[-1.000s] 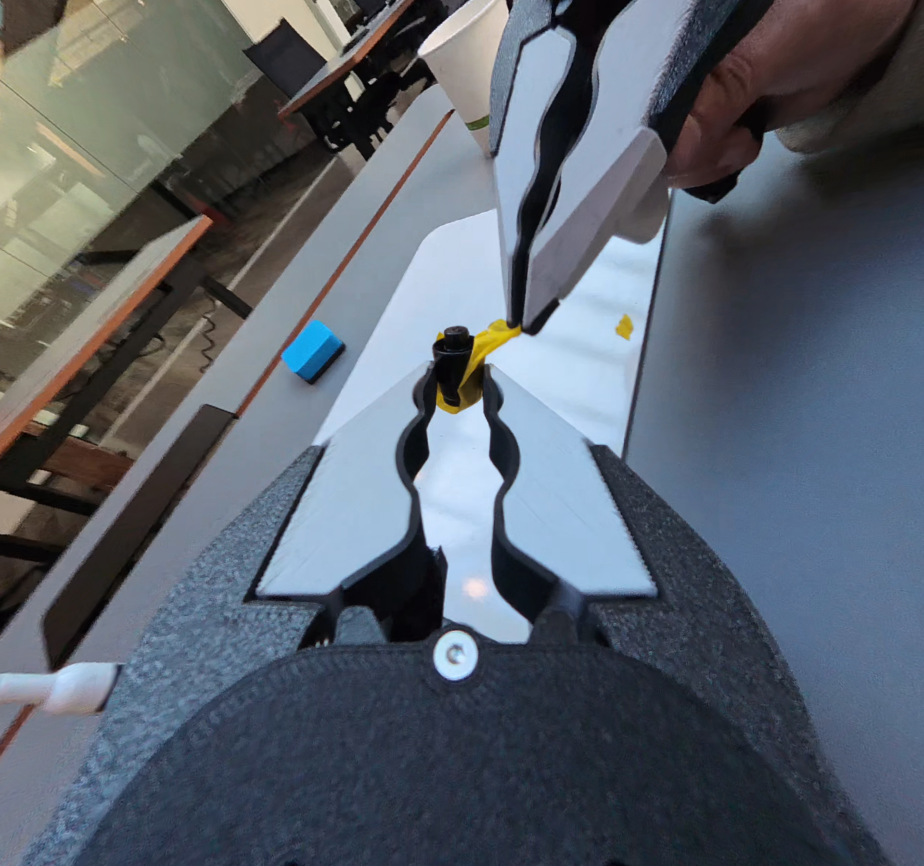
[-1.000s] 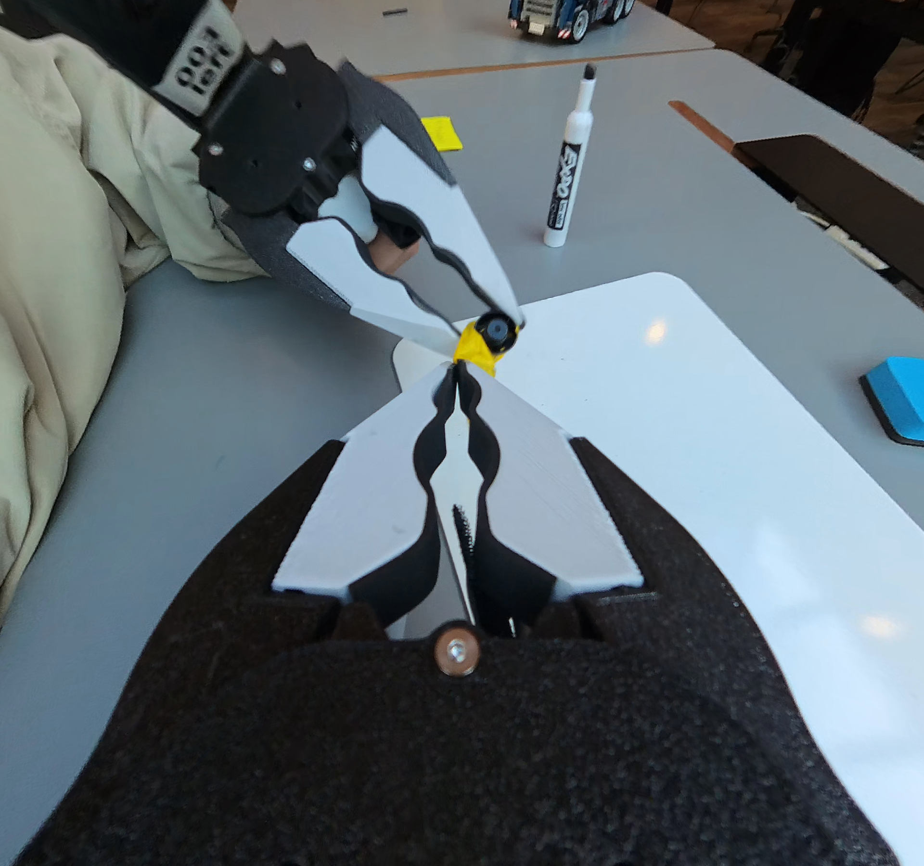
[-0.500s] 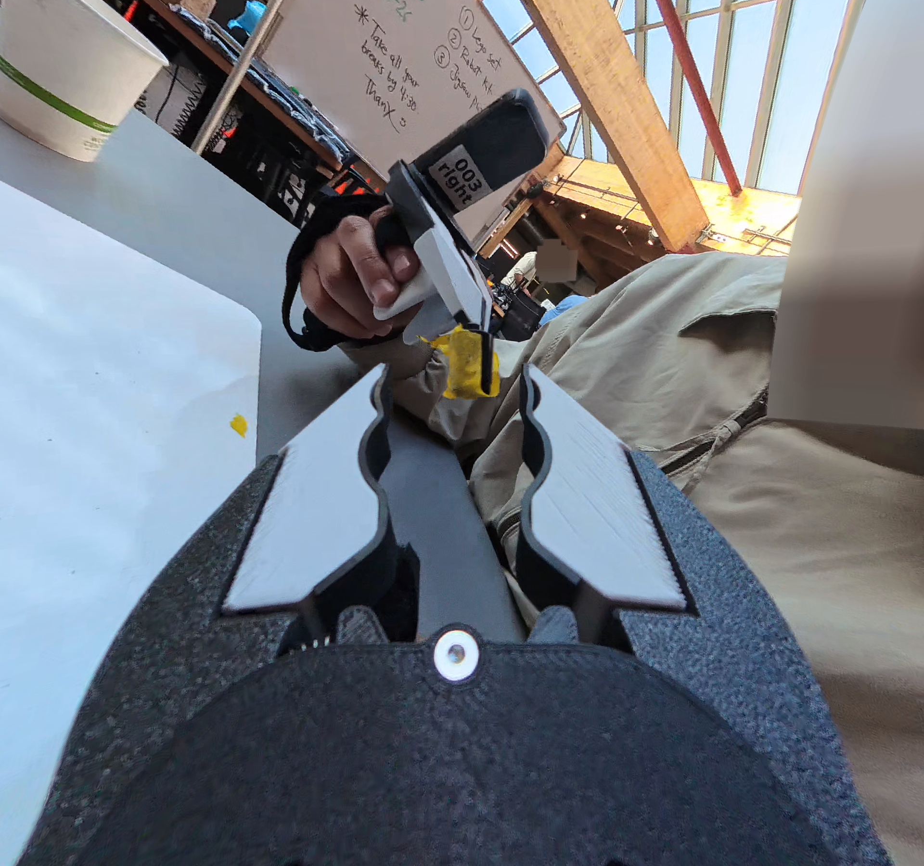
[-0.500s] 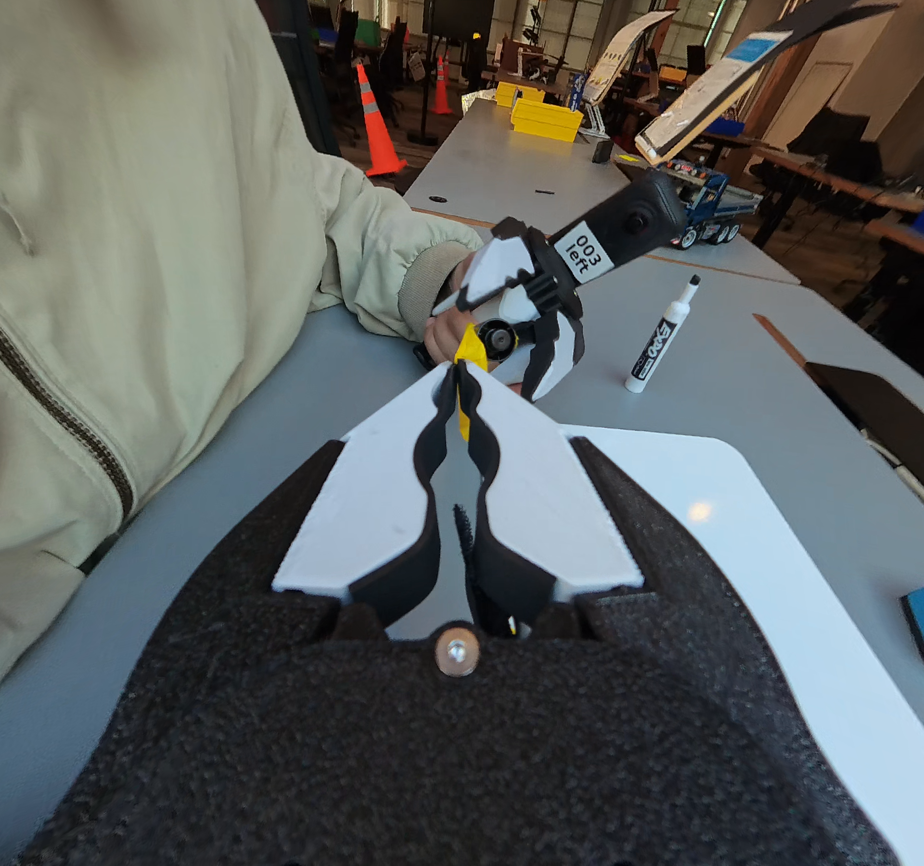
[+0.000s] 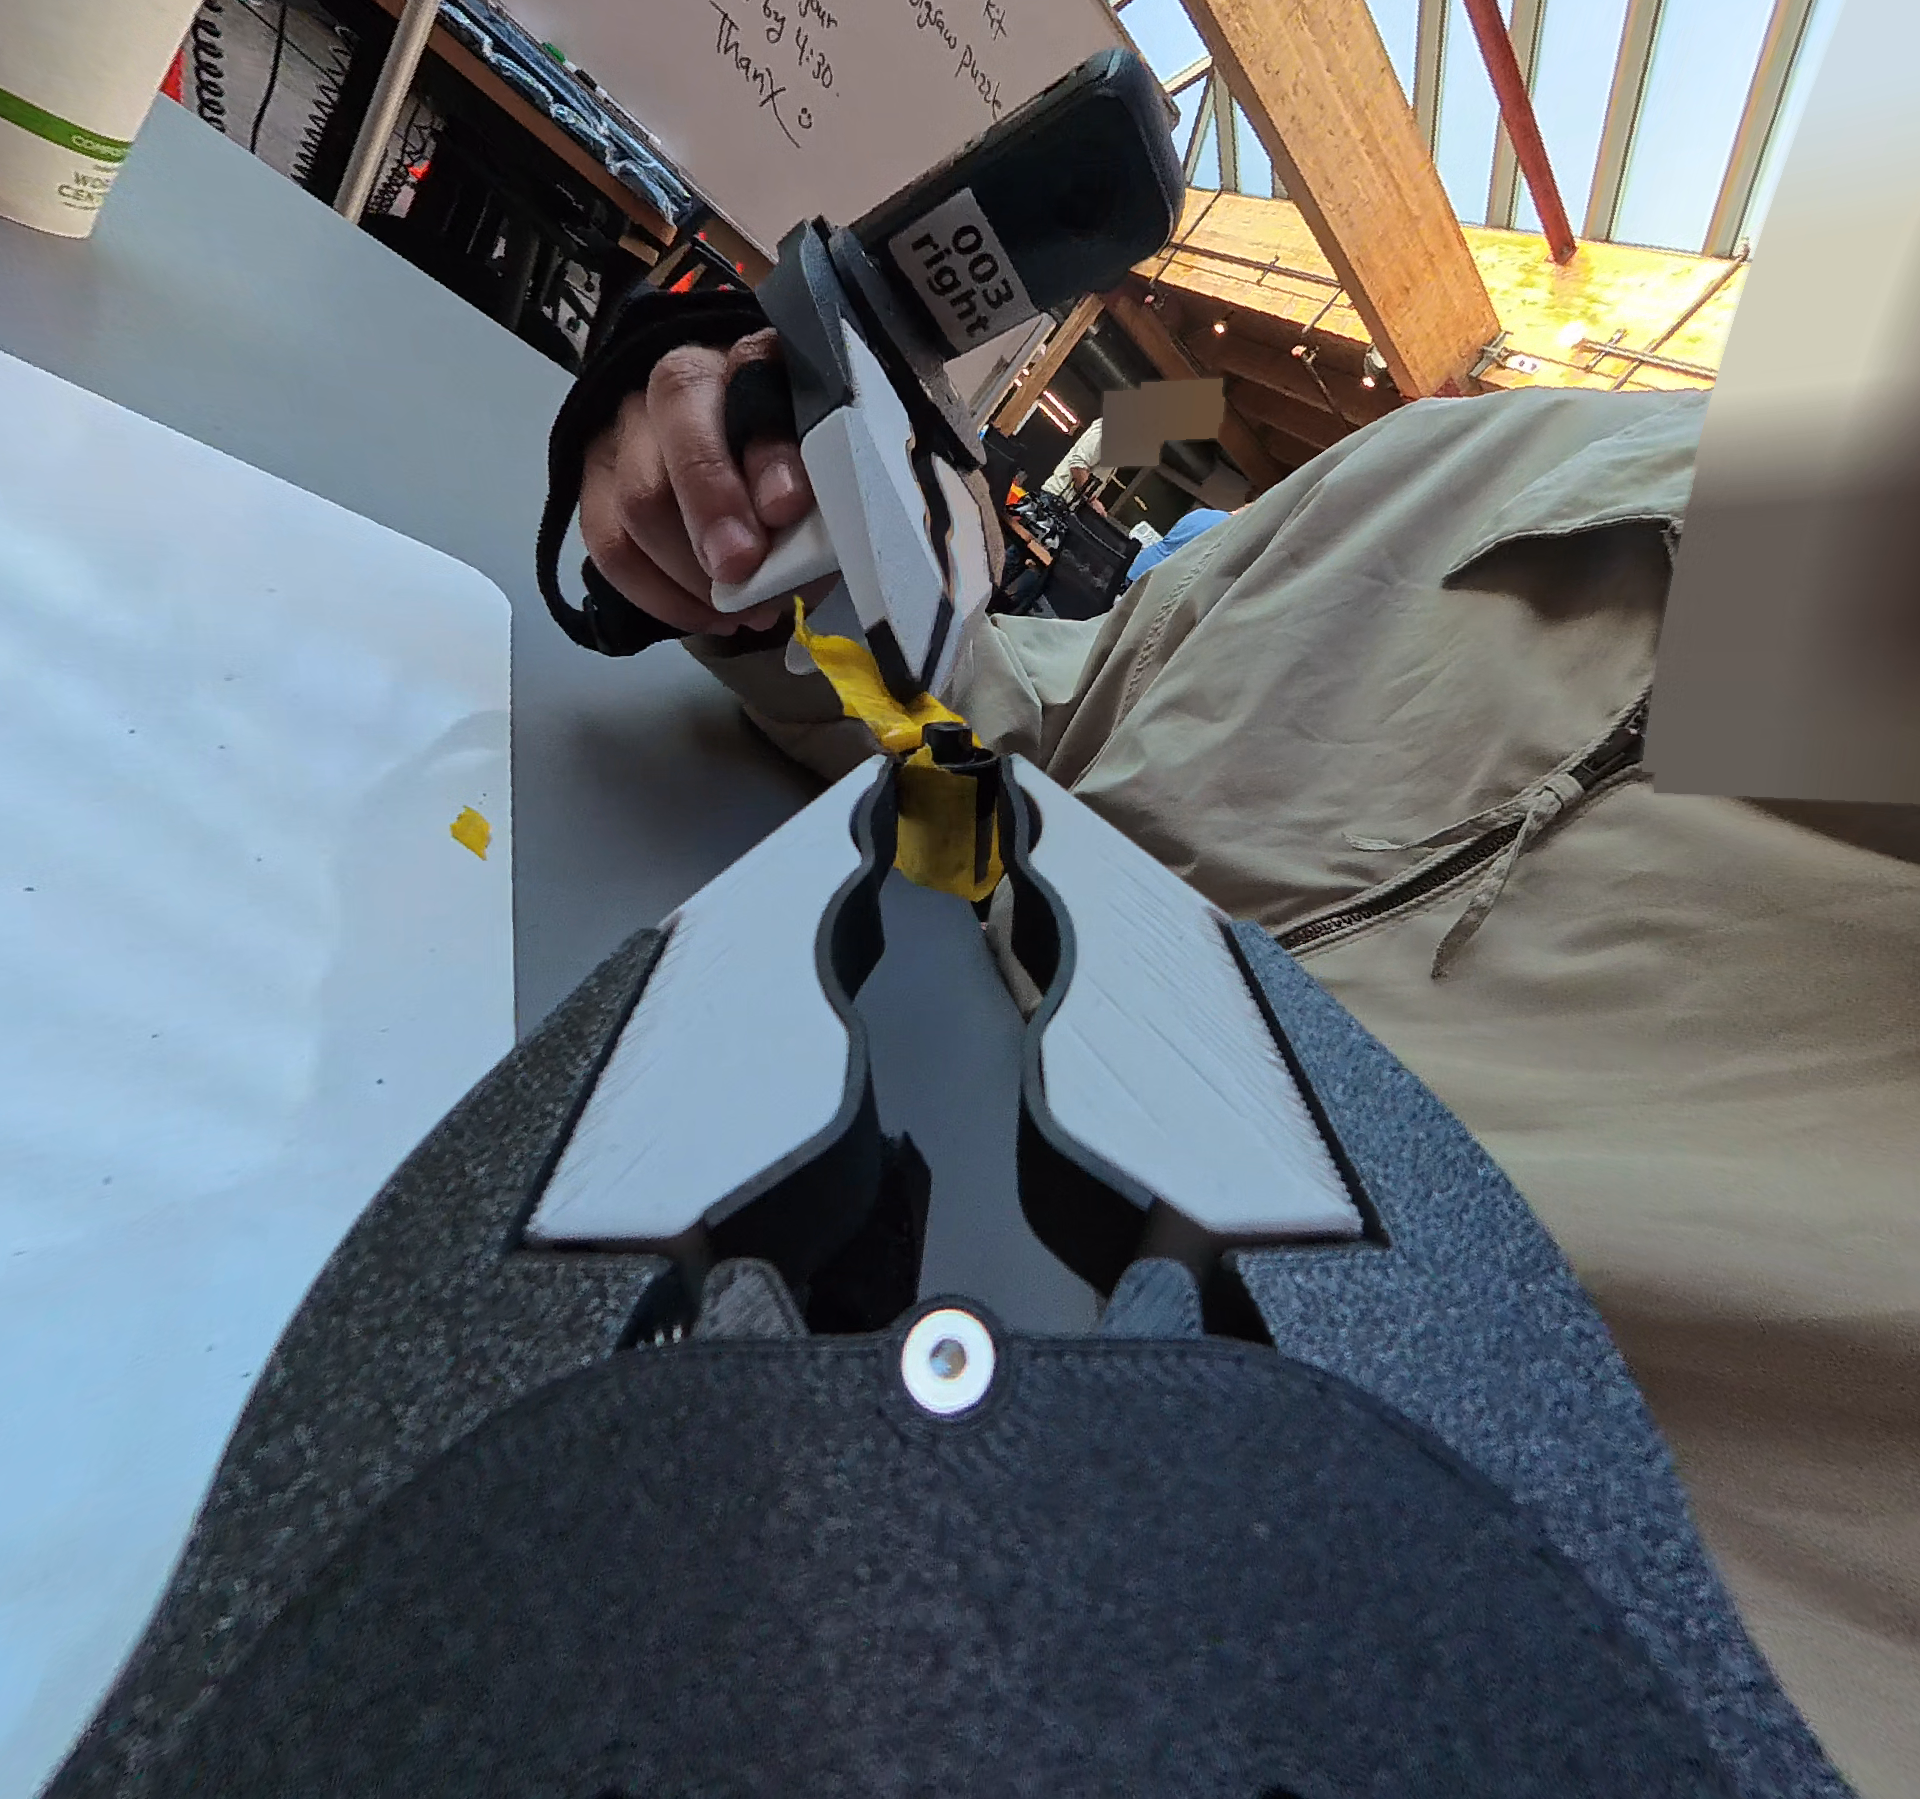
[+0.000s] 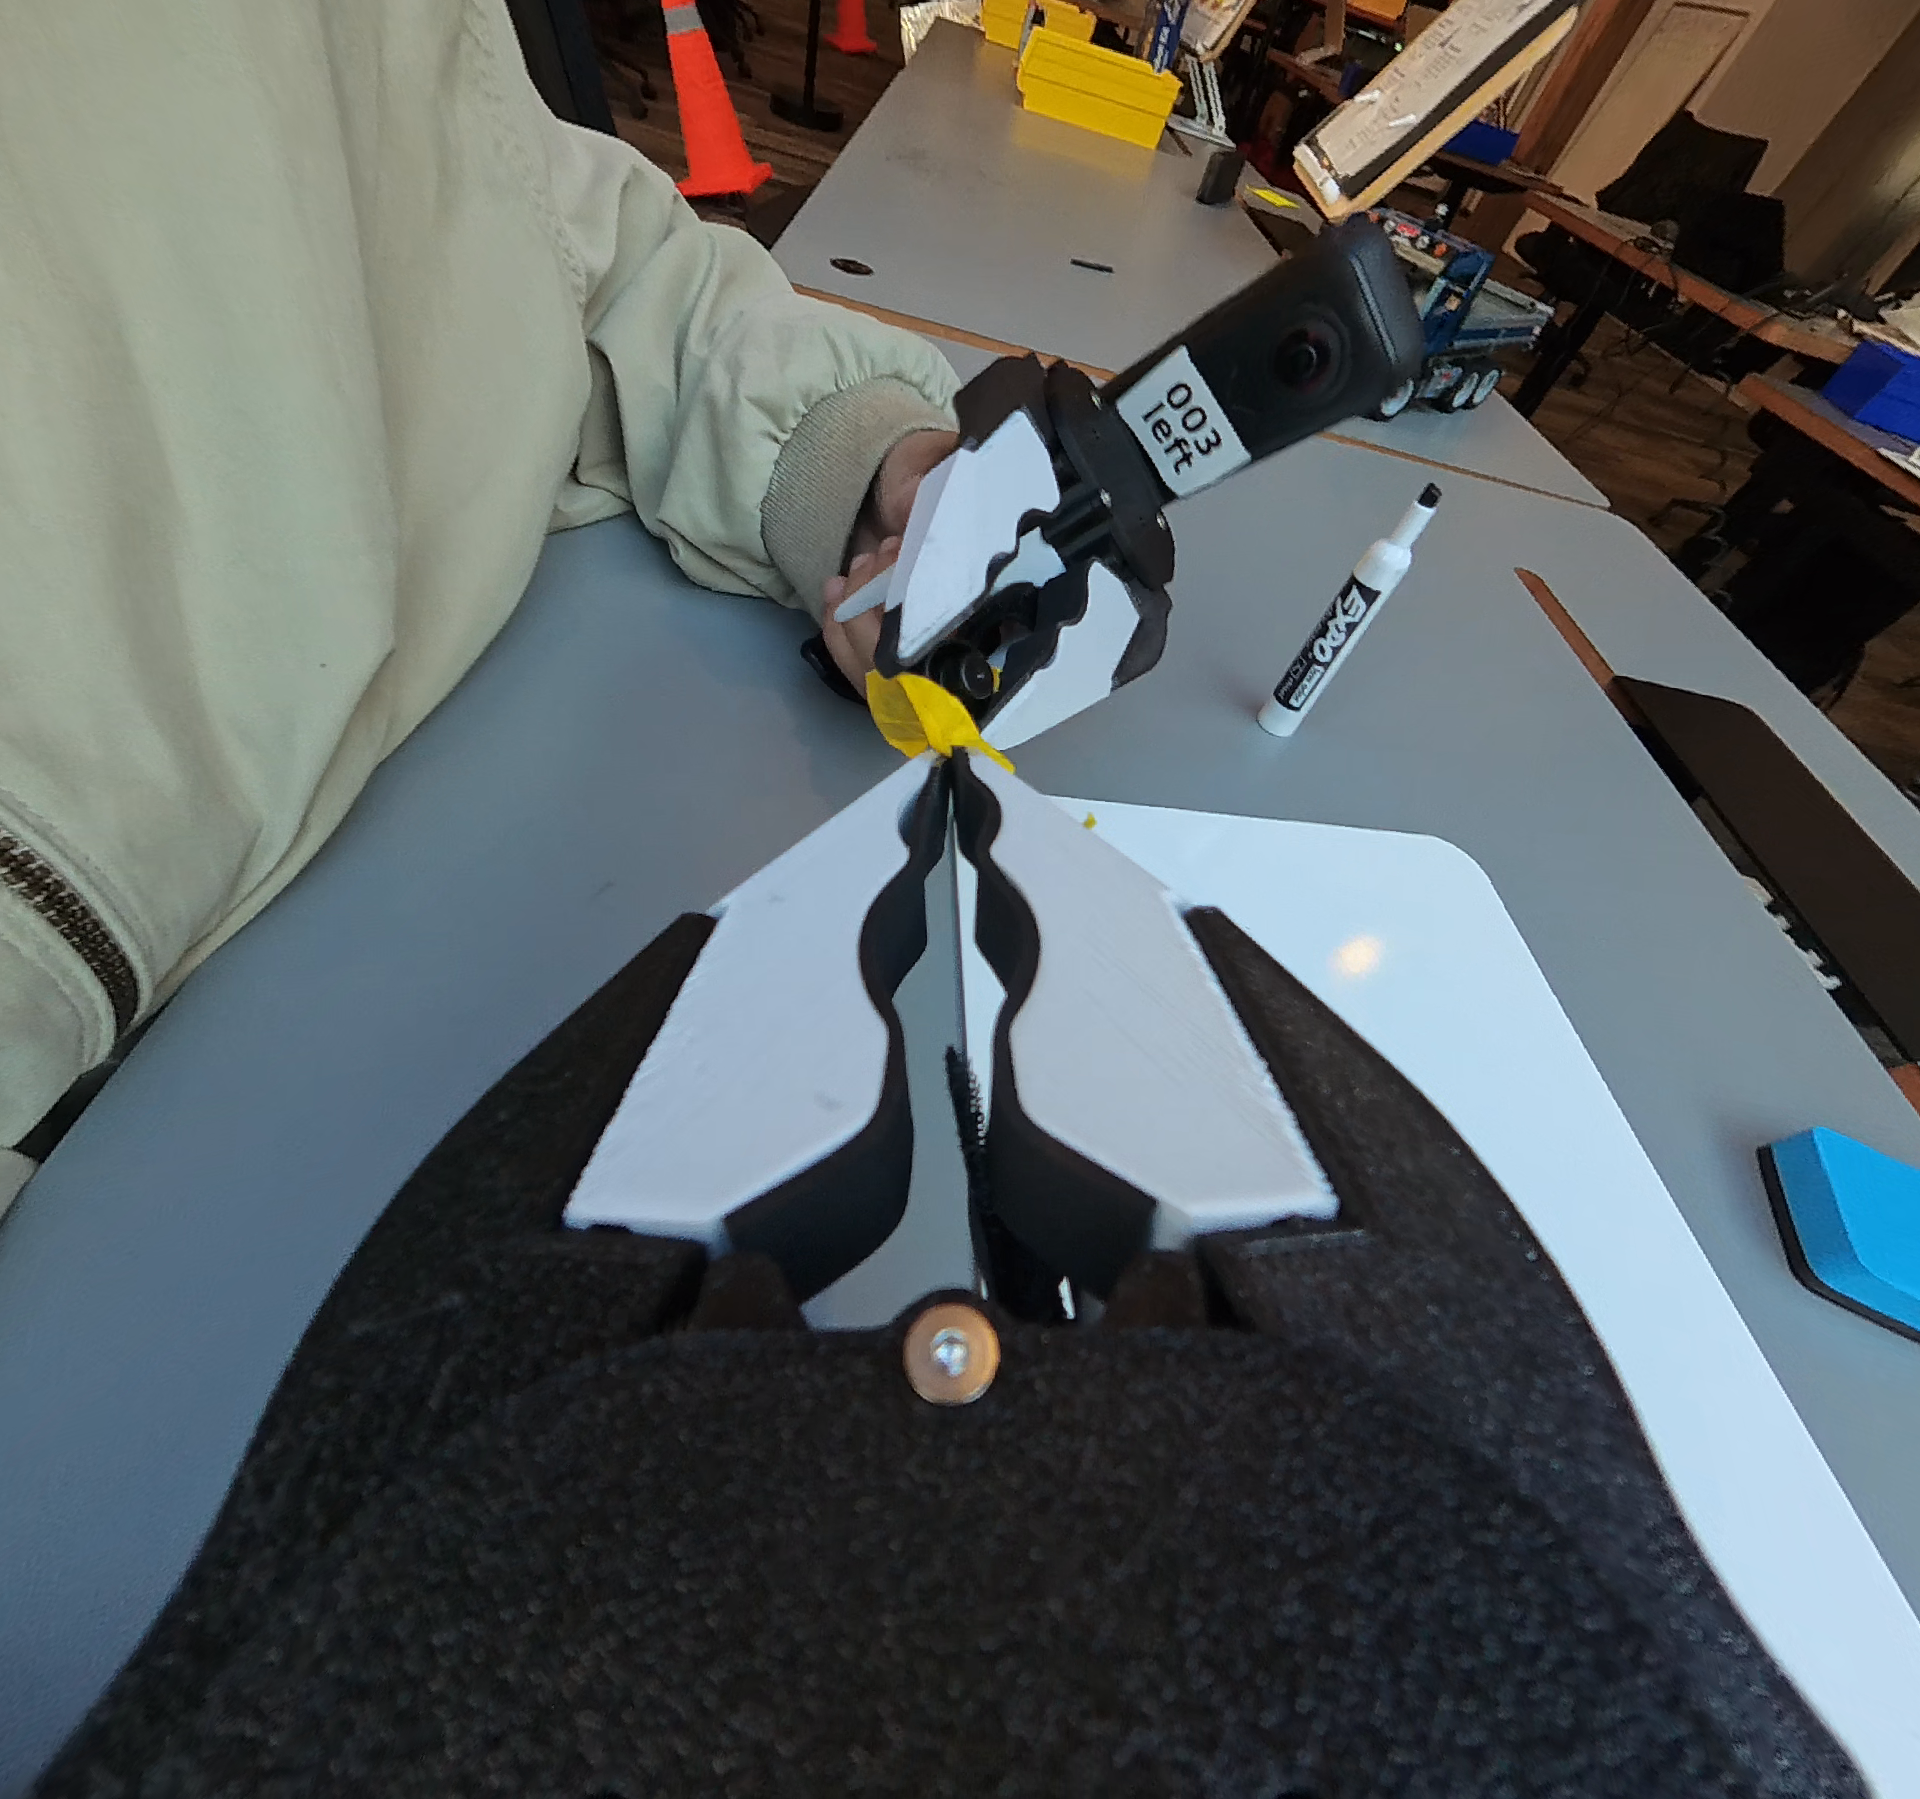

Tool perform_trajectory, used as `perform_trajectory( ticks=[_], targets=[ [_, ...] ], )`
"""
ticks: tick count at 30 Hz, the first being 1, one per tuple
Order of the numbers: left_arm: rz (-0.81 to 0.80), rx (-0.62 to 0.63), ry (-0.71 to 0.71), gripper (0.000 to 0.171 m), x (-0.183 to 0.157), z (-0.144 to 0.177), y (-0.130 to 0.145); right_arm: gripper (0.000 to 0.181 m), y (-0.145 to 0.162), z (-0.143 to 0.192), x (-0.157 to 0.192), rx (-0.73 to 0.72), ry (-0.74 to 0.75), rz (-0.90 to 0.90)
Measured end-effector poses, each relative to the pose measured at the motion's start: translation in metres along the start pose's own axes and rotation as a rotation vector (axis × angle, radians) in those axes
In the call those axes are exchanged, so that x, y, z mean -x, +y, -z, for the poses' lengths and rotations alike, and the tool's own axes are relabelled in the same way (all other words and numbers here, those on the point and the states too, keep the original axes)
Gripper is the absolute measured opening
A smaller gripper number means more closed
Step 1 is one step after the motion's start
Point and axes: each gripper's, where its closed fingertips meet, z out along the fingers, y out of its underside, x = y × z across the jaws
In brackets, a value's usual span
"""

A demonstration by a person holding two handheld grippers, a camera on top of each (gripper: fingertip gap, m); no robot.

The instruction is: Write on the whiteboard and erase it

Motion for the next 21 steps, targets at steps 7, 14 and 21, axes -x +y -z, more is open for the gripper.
perform_trajectory(
  ticks=[7, 14, 21],
  targets=[
    [-0.003, -0.026, -0.064, 0.018, 0.012, 0.003, -0.005, 0.032, 0.008, -0.008, -0.010, 0.072, 0.123, 0.053],
    [-0.022, -0.051, -0.153, 0.018, 0.026, 0.007, -0.011, 0.001, 0.018, -0.015, -0.027, 0.187, 0.283, 0.163],
    [-0.036, -0.249, -0.276, 0.017, 0.040, 0.034, -0.045, 0.000, 0.027, -0.009, -0.030, 0.222, 0.242, 0.060]
  ],
)
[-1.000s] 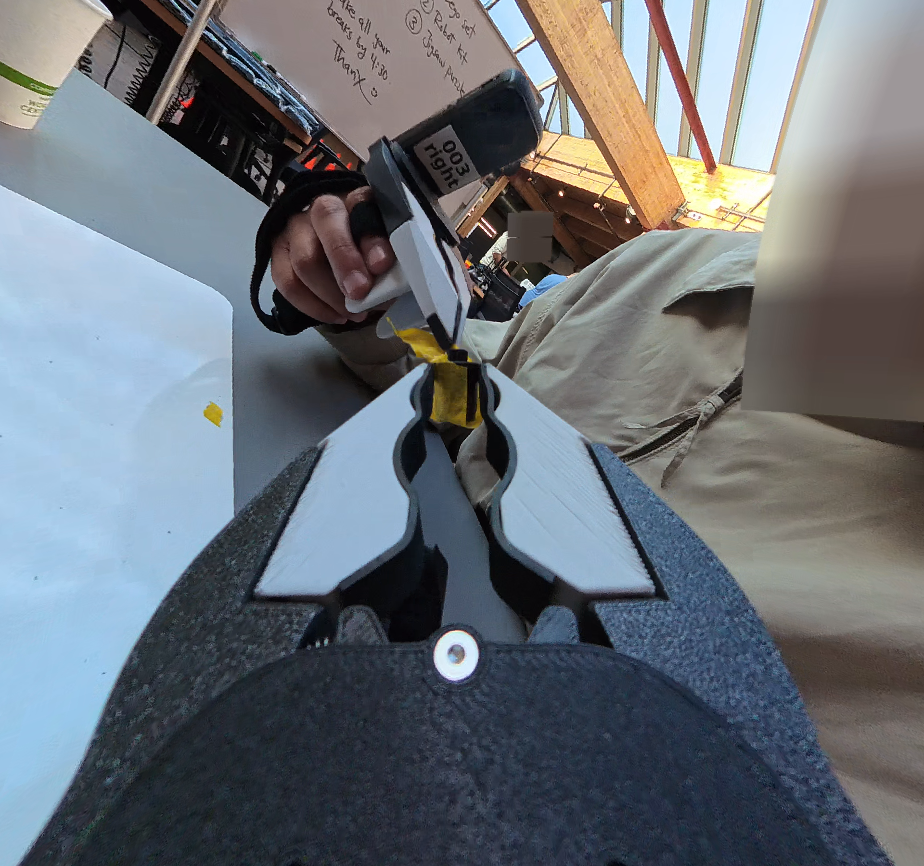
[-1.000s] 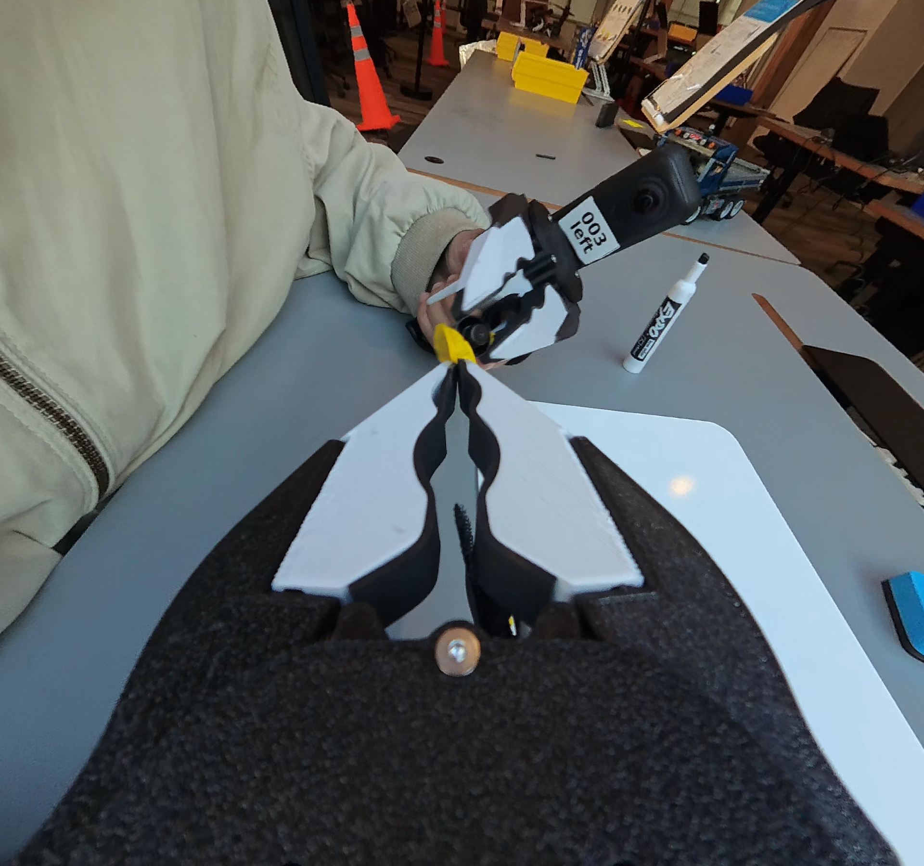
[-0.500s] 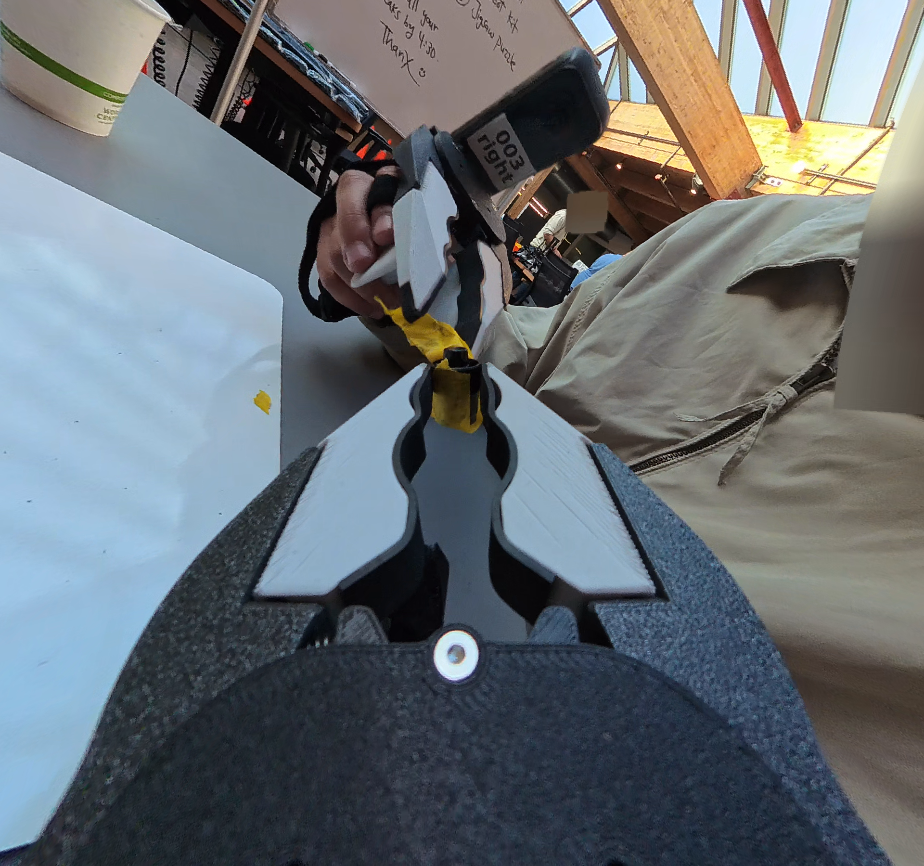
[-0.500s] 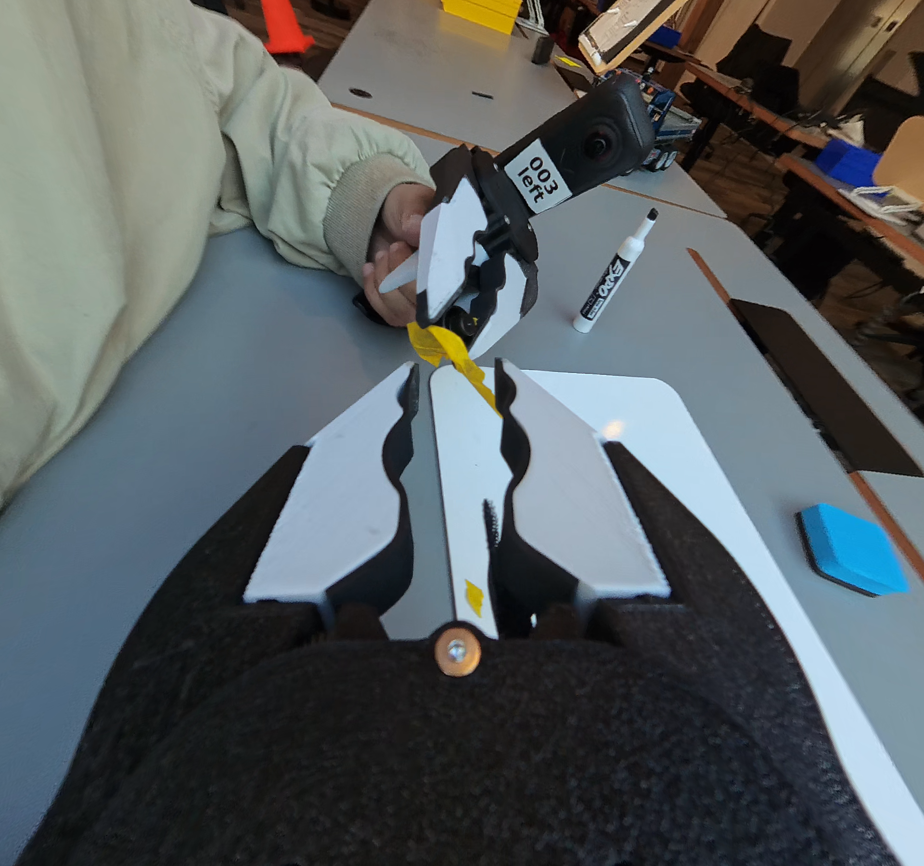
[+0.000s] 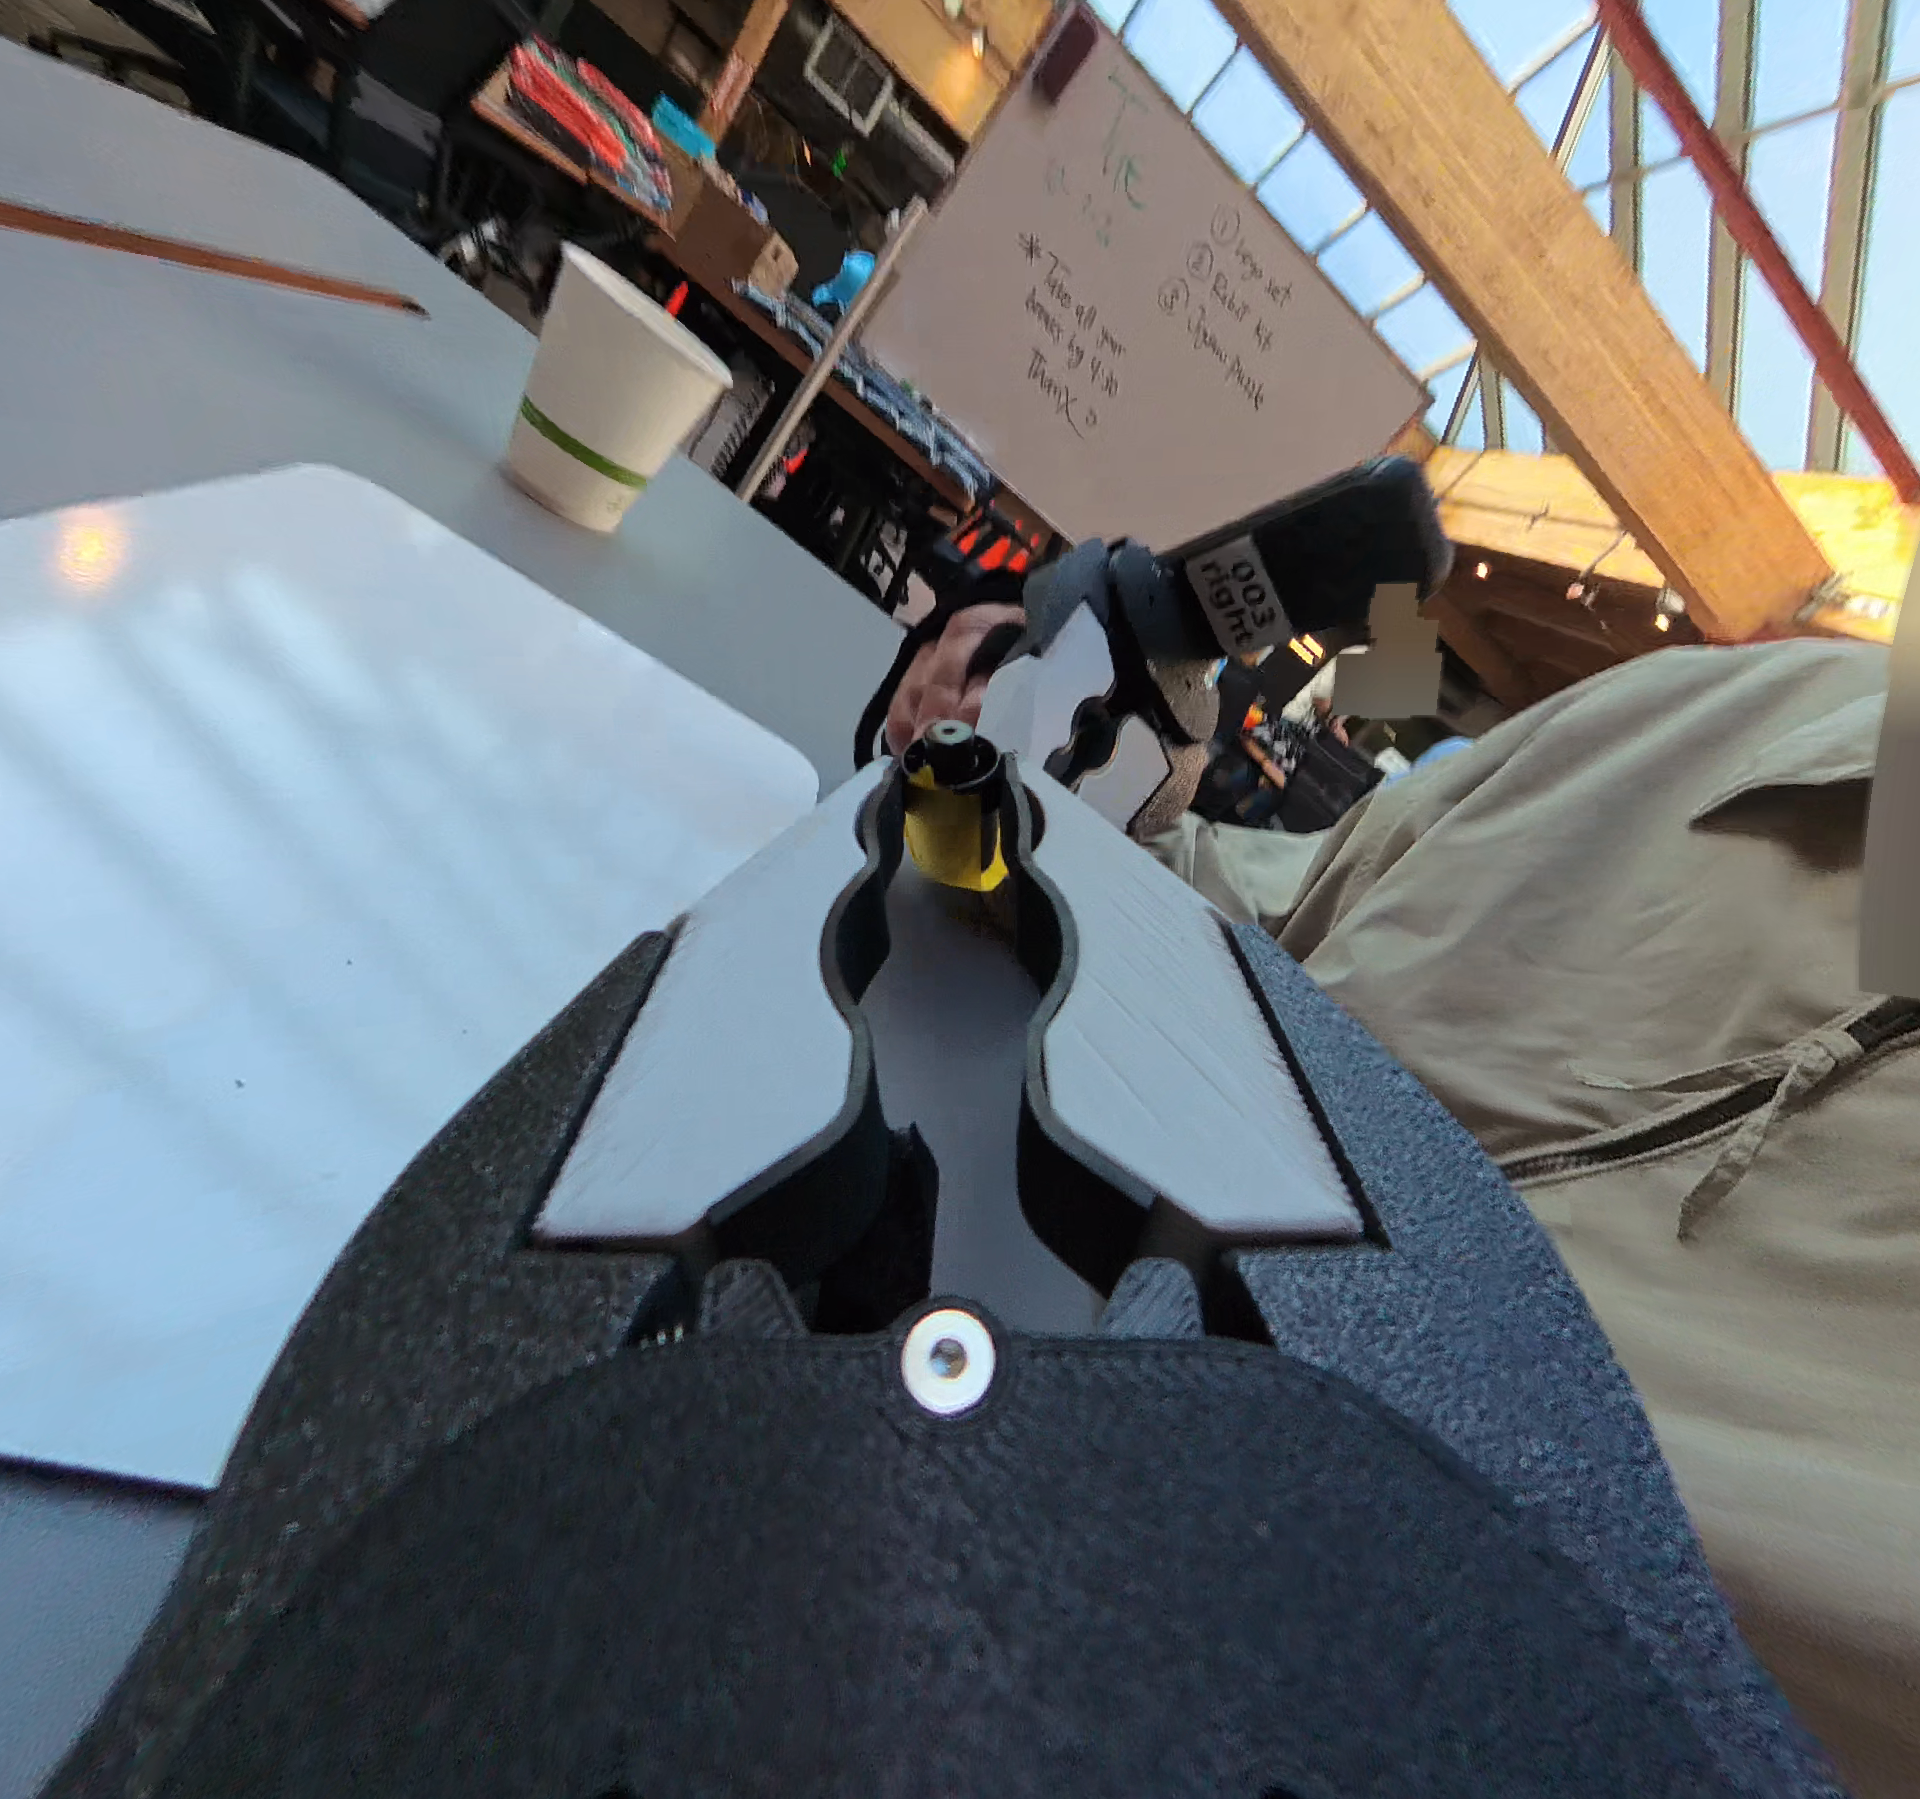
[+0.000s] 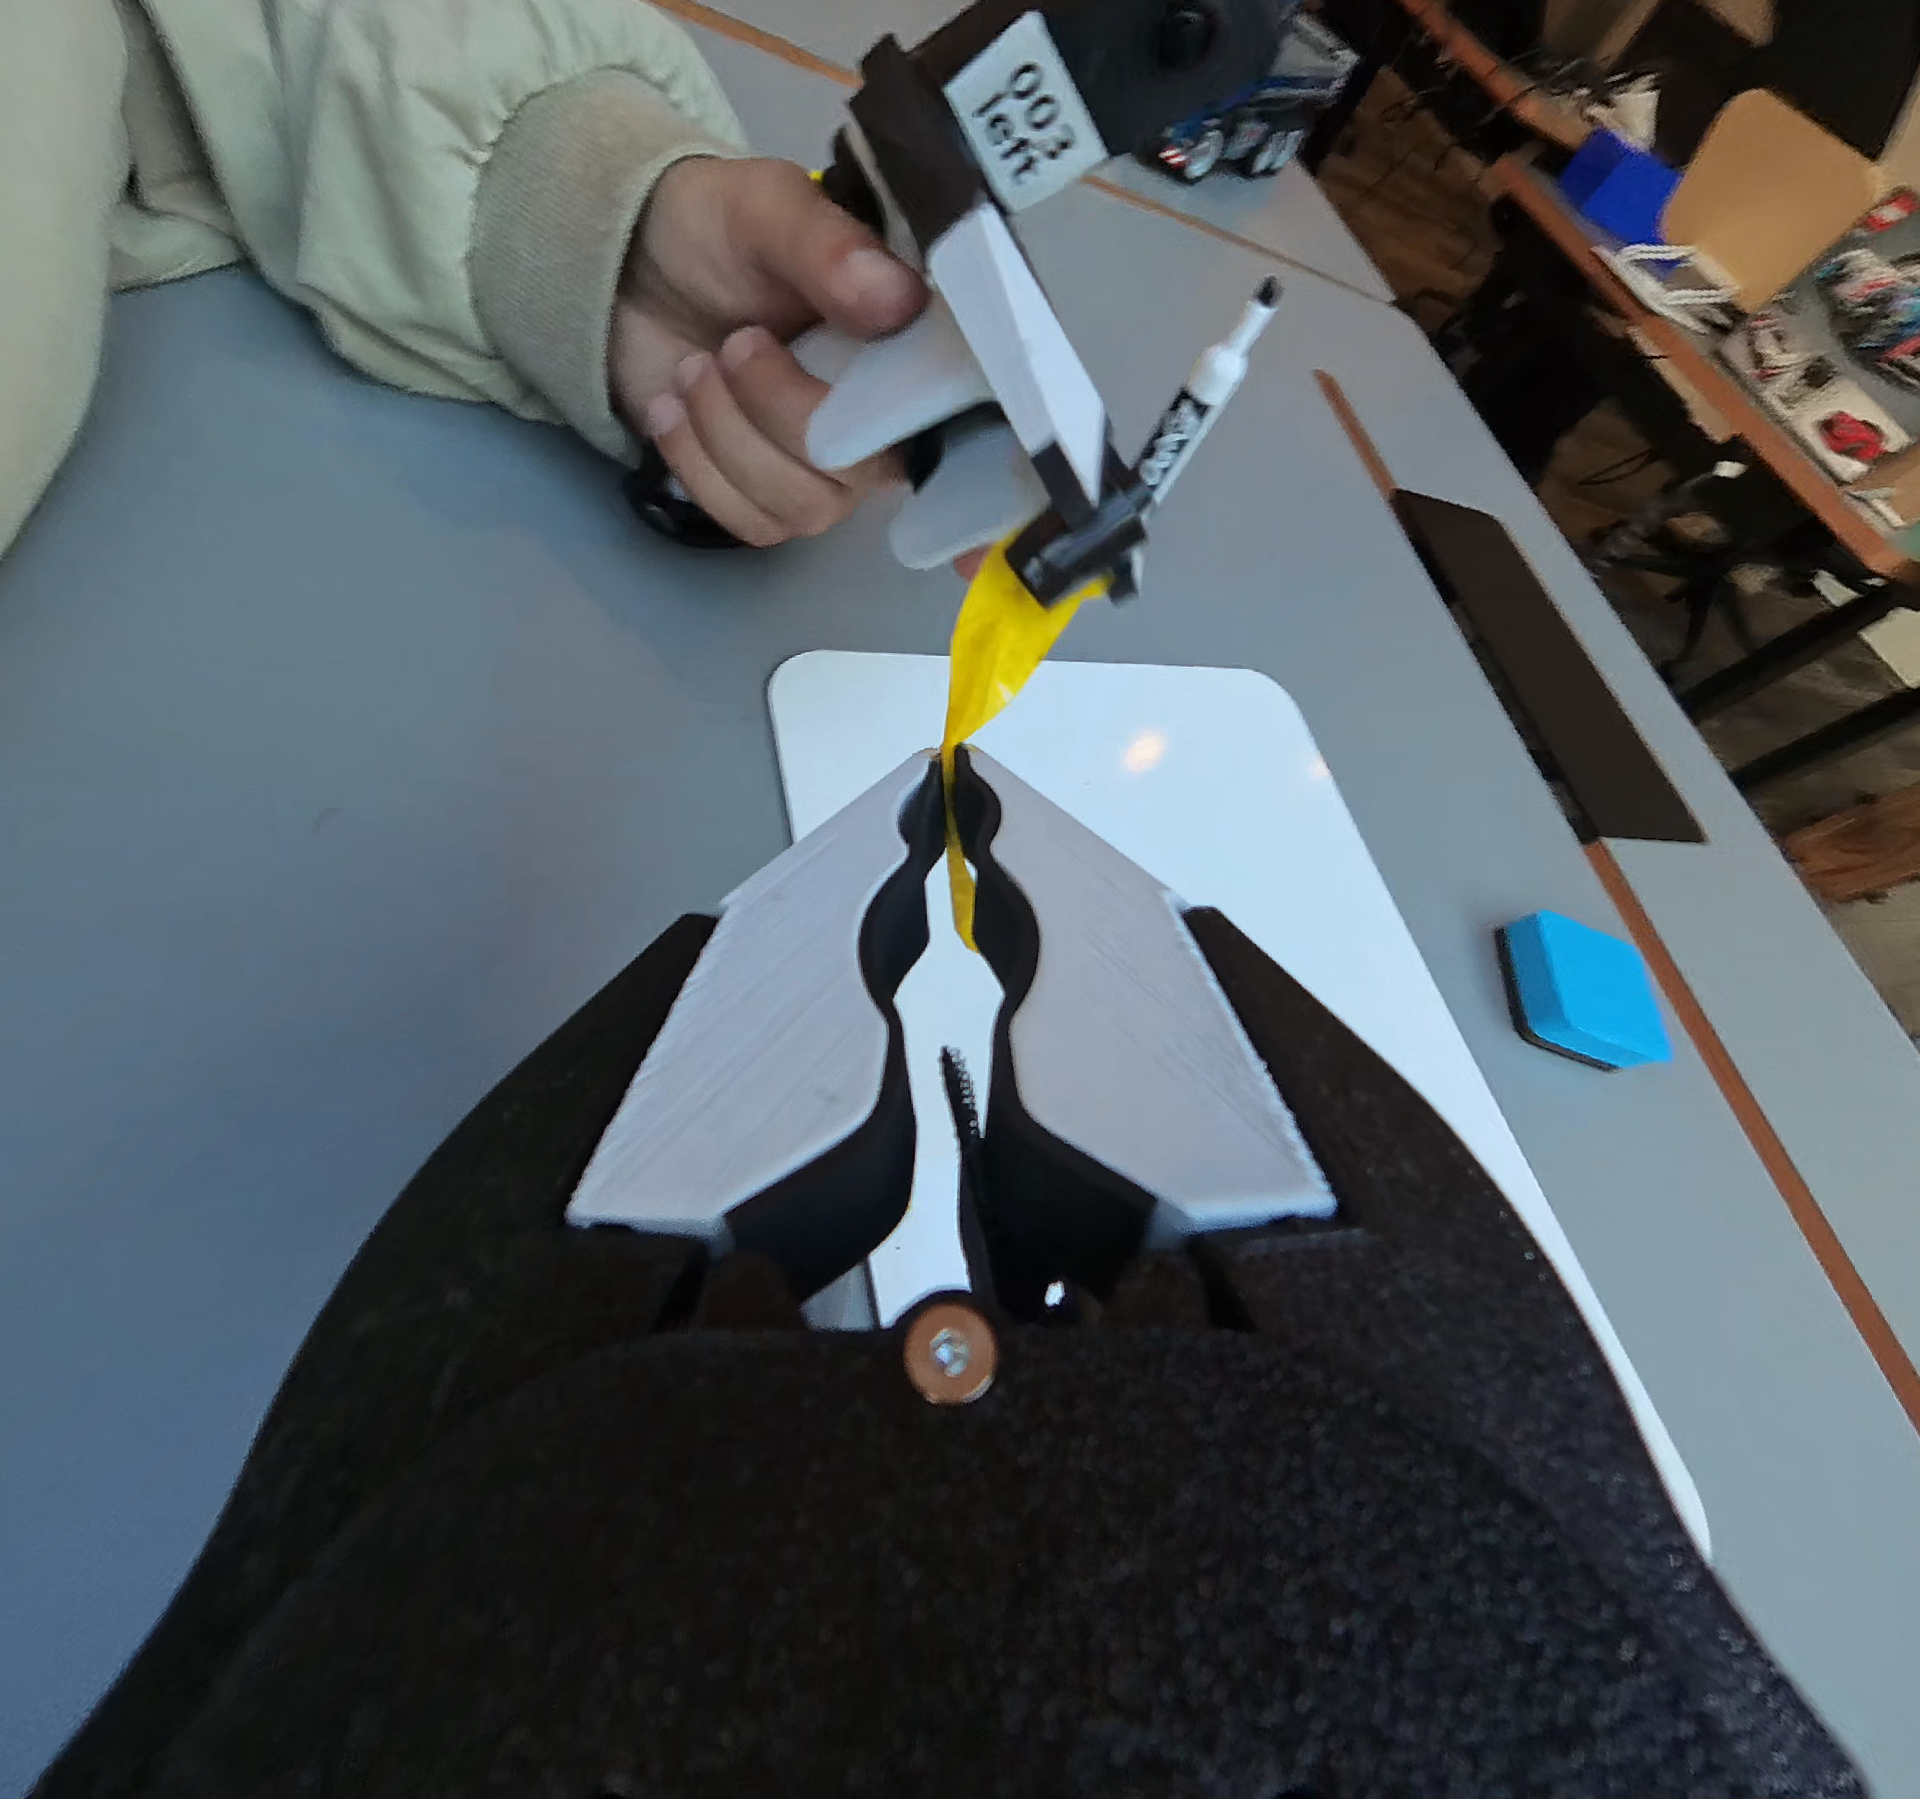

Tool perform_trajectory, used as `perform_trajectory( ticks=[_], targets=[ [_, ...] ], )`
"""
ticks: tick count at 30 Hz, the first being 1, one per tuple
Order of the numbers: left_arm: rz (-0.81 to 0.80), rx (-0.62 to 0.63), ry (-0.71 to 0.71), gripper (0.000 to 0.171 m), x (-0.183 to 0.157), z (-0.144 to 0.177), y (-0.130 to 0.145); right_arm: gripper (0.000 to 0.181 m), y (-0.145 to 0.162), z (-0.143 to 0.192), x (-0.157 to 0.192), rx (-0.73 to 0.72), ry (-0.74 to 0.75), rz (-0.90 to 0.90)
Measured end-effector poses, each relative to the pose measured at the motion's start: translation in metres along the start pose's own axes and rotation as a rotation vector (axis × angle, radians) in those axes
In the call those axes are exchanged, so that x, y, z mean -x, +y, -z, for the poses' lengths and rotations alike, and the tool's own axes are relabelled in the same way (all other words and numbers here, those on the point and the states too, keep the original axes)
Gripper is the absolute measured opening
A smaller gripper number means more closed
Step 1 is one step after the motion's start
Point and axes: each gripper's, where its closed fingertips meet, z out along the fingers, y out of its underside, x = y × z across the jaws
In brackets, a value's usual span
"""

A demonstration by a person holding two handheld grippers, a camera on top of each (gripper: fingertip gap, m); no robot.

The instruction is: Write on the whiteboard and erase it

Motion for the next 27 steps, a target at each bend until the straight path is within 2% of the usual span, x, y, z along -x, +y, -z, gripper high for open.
perform_trajectory(
  ticks=[4, 7, 13, 15, 17, 20, 23, 27],
  targets=[
    [-0.015, 0.026, 0.005, 0.017, -0.001, -0.001, 0.003, 0.000, 0.005, 0.009, -0.022, 0.003, 0.071, -0.046],
    [-0.065, 0.095, 0.013, 0.017, -0.003, 0.000, 0.012, 0.000, -0.002, 0.023, -0.037, -0.063, 0.112, -0.107],
    [-0.190, 0.141, -0.055, 0.018, 0.000, -0.006, 0.022, 0.000, -0.007, 0.024, -0.034, -0.084, 0.103, -0.096],
    [-0.292, 0.176, -0.131, 0.019, 0.007, -0.006, 0.025, 0.000, -0.007, 0.020, -0.028, -0.071, 0.087, -0.070],
    [-0.427, 0.205, -0.222, 0.037, 0.013, -0.006, 0.026, 0.000, -0.007, 0.016, -0.022, -0.060, 0.066, -0.054],
    [-0.613, 0.261, -0.301, 0.043, 0.017, -0.005, 0.030, 0.000, -0.004, 0.014, -0.019, -0.042, 0.050, -0.050],
    [-0.674, 0.292, -0.236, 0.040, 0.002, -0.008, 0.039, 0.000, -0.007, 0.017, -0.018, -0.066, 0.028, -0.069],
    [-0.550, 0.250, -0.119, 0.030, -0.015, -0.012, 0.039, 0.000, -0.018, 0.023, -0.014, -0.127, -0.011, -0.079]
  ],
)
